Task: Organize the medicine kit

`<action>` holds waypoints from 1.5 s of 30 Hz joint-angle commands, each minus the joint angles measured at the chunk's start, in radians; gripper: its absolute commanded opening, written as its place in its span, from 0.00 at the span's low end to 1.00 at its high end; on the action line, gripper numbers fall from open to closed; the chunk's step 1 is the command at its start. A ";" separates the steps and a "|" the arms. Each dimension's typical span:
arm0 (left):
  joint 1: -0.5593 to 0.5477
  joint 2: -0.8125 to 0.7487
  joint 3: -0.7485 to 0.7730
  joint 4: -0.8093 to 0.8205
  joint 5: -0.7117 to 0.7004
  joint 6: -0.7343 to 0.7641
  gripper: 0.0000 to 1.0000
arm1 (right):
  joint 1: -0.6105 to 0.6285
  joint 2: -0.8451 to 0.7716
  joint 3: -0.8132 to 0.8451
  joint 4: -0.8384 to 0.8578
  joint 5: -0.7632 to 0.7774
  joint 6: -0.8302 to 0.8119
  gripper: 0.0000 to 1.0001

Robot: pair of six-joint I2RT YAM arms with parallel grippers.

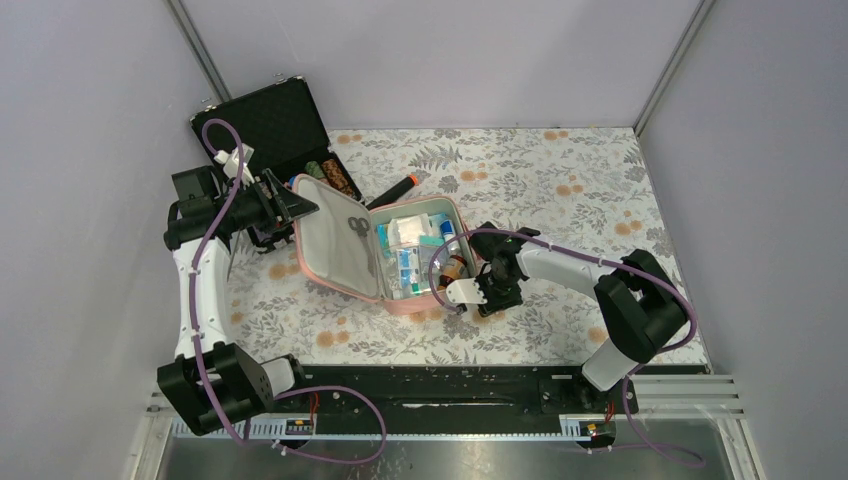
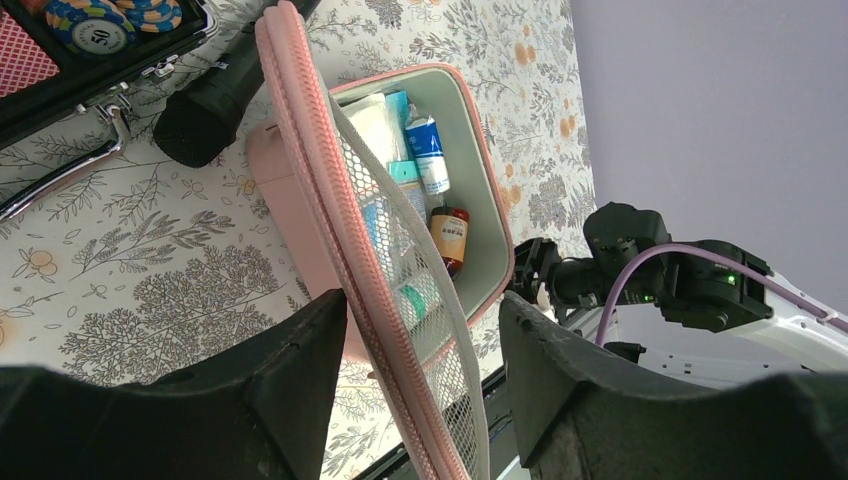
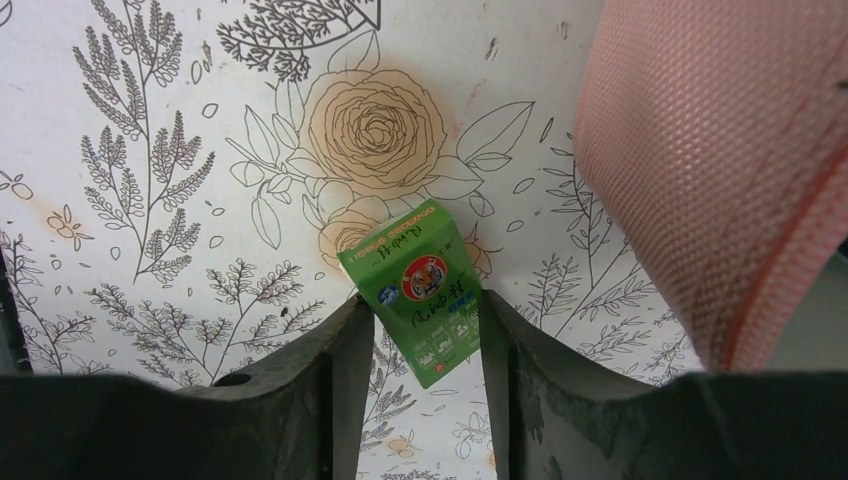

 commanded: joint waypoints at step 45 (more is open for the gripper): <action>-0.049 -0.037 -0.027 0.074 0.068 -0.063 0.57 | 0.071 0.148 0.760 0.605 -0.629 1.827 0.30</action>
